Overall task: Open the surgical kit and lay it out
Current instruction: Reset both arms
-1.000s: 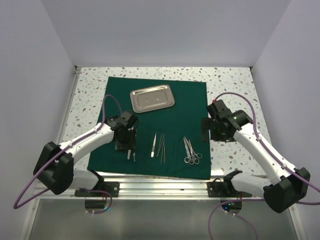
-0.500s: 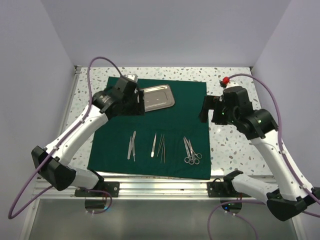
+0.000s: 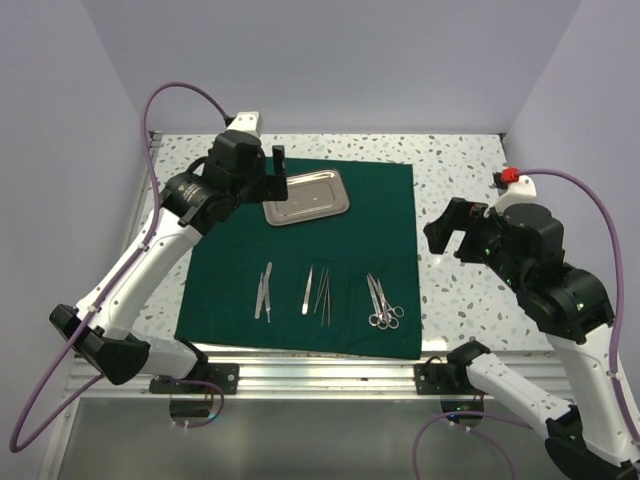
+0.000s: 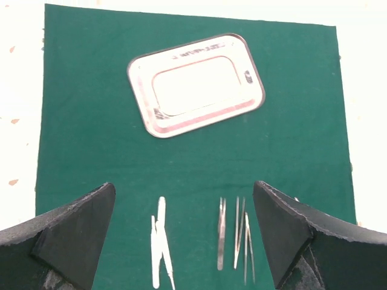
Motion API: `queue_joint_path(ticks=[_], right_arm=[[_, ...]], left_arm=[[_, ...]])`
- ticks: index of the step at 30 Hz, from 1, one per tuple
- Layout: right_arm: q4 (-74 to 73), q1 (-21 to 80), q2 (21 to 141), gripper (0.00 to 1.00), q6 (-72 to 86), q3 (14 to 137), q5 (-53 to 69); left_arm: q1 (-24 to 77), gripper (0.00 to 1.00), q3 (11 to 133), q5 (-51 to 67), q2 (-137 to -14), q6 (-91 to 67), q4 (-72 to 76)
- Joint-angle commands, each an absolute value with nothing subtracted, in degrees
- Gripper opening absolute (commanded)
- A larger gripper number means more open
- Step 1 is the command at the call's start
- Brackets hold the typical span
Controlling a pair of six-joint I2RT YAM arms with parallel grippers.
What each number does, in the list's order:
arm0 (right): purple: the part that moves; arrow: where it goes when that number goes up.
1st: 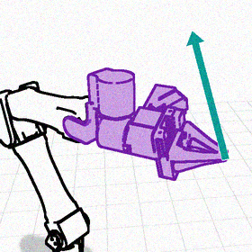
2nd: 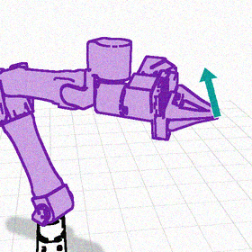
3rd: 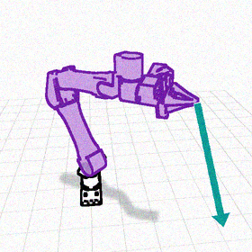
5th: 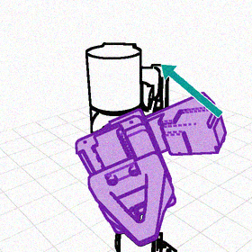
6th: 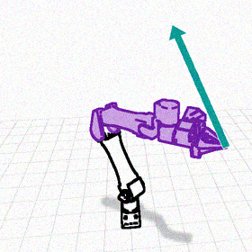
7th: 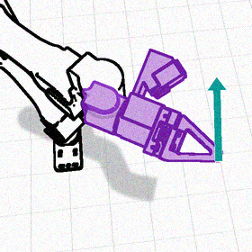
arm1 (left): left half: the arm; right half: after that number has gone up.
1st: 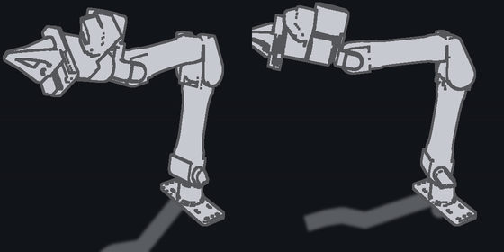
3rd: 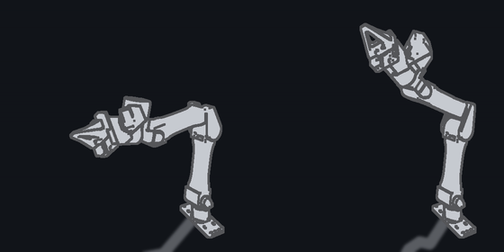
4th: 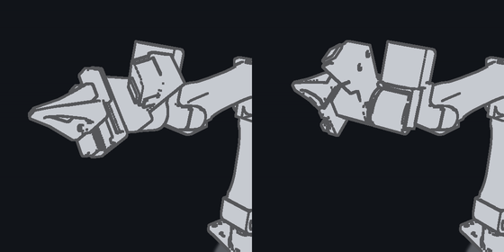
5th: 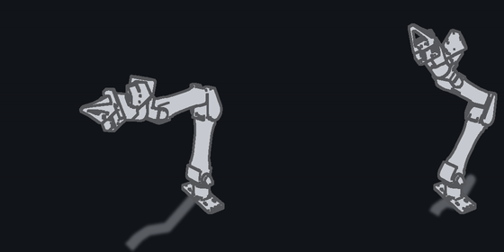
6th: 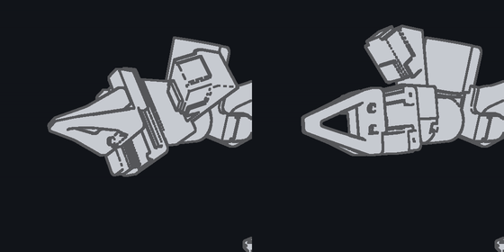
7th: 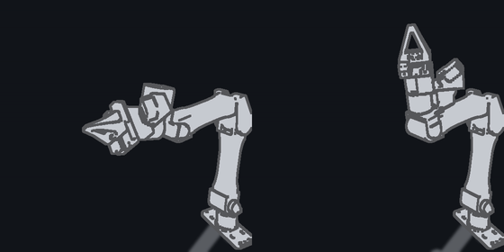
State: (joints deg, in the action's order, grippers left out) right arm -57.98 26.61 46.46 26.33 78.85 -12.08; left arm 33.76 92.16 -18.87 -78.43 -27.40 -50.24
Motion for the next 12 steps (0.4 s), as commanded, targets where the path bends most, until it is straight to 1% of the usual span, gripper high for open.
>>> queue_joint_path(ticks=[1,11,12], right_arm=[[-58.8,26.46,46.85,0.98,25.84,79.89,-13.8],[-56.6,26.46,48.07,0.98,23.91,80.59,-12.13],[-56.25,26.54,48.42,0.98,23.65,80.68,-11.87]], left_arm=[[33.57,1.0,94.22,-23.29,-77.08,-25.41,-48.16],[33.49,1.0,93.34,-31.63,-74.97,-21.97,-47.9],[33.49,1.0,93.25,-34.42,-75.14,-22.06,-48.07]])
